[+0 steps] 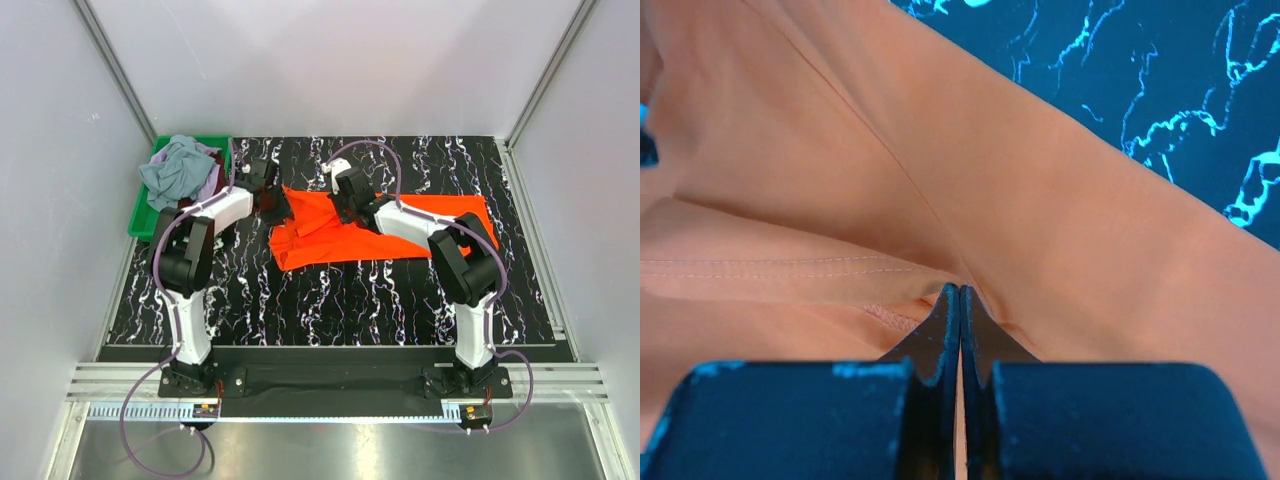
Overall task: Fold and stack the t-shirts
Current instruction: Fold the tshirt
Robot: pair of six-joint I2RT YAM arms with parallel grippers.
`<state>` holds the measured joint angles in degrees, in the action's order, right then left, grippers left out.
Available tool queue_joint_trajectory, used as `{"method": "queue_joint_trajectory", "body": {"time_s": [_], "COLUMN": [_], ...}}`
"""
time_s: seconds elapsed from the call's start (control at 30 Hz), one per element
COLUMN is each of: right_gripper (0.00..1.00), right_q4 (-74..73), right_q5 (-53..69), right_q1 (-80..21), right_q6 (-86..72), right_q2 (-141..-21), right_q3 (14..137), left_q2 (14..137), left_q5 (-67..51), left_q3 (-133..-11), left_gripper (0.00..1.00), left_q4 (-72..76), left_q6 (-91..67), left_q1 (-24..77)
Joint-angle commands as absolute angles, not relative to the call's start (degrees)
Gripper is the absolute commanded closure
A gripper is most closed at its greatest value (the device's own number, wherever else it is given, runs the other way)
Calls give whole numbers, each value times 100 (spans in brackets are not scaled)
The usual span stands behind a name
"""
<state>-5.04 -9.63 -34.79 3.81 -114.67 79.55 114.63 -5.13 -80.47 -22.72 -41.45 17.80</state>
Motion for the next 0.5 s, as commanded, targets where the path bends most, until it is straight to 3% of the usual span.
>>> {"method": "queue_joint_trajectory", "body": {"time_s": [0.0, 0.47], "right_gripper": [100, 100], "right_q4": [-658, -950], "right_q5": [-642, -334], "right_q1": [-3419, -2944], "right_q6": [97, -747], "right_q2": [-11706, -11989], "right_q3": [8446, 8745], "left_q2": [10812, 10845], "left_q5": [-9, -465], "left_q3": [-7893, -7866], "left_gripper": [60, 57], "left_q4": [-2136, -2171], "left_q6": [-3631, -3375], "left_q1": [1872, 2021]}}
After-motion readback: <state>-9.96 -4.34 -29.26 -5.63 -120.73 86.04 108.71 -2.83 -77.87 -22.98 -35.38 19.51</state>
